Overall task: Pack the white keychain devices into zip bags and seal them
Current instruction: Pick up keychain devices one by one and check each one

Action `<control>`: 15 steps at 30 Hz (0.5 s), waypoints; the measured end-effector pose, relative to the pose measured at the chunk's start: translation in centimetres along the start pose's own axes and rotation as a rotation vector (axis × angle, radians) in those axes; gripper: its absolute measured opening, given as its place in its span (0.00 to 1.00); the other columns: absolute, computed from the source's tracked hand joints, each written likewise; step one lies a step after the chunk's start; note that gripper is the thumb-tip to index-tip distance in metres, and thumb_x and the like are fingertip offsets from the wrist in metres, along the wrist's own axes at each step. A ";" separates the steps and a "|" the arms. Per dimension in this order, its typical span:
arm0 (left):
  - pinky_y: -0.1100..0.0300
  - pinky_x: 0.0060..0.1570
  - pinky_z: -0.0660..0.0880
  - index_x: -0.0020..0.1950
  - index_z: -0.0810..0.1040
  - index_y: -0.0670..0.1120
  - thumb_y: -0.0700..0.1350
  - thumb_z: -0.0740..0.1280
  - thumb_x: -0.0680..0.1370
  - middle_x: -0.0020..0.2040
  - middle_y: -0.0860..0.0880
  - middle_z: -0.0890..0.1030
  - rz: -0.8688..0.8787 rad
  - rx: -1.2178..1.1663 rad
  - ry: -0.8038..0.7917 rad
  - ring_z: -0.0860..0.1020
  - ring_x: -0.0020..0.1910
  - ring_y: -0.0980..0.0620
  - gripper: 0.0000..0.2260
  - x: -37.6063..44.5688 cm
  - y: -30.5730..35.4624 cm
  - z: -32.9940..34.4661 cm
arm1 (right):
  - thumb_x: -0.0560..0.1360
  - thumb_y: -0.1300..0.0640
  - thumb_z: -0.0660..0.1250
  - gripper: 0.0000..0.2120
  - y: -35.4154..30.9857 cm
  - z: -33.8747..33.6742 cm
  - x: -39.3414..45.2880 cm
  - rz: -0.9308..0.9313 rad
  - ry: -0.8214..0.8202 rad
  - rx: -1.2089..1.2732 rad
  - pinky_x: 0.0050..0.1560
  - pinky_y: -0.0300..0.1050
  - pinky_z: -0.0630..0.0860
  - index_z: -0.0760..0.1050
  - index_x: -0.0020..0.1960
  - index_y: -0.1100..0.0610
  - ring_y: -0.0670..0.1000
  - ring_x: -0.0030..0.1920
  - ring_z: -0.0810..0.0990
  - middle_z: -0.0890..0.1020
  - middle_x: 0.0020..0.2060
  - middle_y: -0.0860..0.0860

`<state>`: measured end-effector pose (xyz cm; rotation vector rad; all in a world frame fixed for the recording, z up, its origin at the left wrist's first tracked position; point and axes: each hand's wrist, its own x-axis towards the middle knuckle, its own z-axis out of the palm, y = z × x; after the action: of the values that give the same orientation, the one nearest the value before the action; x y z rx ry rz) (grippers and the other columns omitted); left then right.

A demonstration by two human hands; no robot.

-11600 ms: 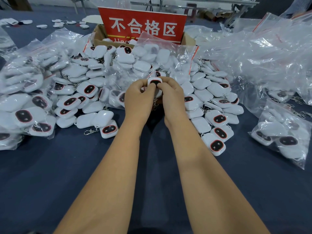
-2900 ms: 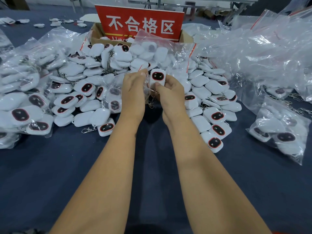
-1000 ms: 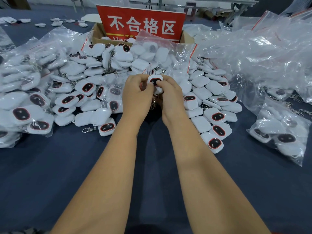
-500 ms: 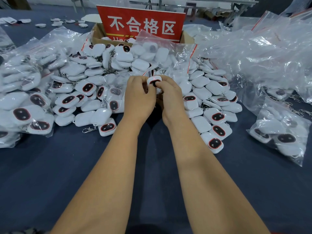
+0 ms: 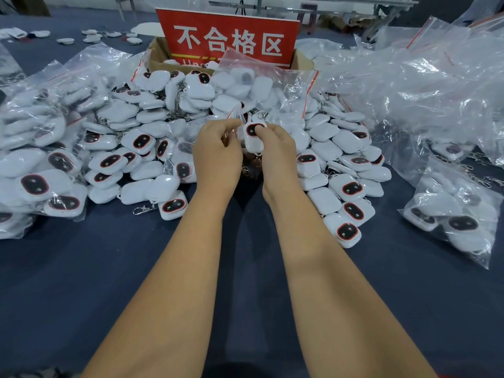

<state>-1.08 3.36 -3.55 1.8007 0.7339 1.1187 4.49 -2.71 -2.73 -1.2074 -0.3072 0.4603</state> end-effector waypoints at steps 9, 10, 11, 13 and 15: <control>0.64 0.56 0.66 0.69 0.75 0.47 0.37 0.71 0.72 0.59 0.47 0.76 0.174 0.352 -0.092 0.72 0.61 0.47 0.25 0.1 -0.3 -0.2 | 0.75 0.62 0.68 0.03 -0.9 -0.5 0.5 -0.163 -0.028 0.163 0.35 0.35 0.75 0.76 0.44 0.55 0.42 0.33 0.80 0.82 0.32 0.44; 0.63 0.55 0.66 0.69 0.75 0.47 0.38 0.72 0.72 0.59 0.47 0.75 0.177 0.354 -0.108 0.73 0.60 0.48 0.26 0.0 -0.3 -0.1 | 0.72 0.60 0.69 0.03 -0.9 -0.5 0.4 -0.169 -0.031 0.179 0.35 0.35 0.75 0.76 0.45 0.54 0.43 0.34 0.79 0.82 0.33 0.45; 0.64 0.53 0.67 0.69 0.75 0.47 0.38 0.72 0.72 0.58 0.48 0.74 0.183 0.357 -0.121 0.73 0.59 0.48 0.25 0.0 -0.3 -0.1 | 0.70 0.59 0.69 0.05 -0.9 -0.5 0.4 -0.168 -0.036 0.195 0.36 0.36 0.75 0.76 0.45 0.54 0.45 0.36 0.79 0.82 0.36 0.47; 0.63 0.49 0.68 0.65 0.76 0.46 0.39 0.71 0.71 0.54 0.50 0.71 0.201 0.365 -0.132 0.74 0.55 0.49 0.22 0.0 -0.2 -0.1 | 0.72 0.60 0.70 0.05 -0.8 -0.5 0.4 -0.171 -0.060 0.214 0.38 0.39 0.78 0.76 0.47 0.54 0.49 0.38 0.82 0.82 0.39 0.51; 0.63 0.47 0.68 0.63 0.77 0.46 0.39 0.71 0.71 0.52 0.51 0.70 0.210 0.340 -0.128 0.73 0.51 0.52 0.20 -0.1 -0.2 0.0 | 0.75 0.64 0.69 0.06 -0.7 -0.4 0.3 -0.185 -0.072 0.180 0.42 0.43 0.81 0.75 0.47 0.55 0.51 0.40 0.83 0.83 0.39 0.52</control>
<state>-1.12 3.39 -3.72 2.2576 0.7024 1.0460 5.09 -3.09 -2.24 -0.9782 -0.4259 0.3625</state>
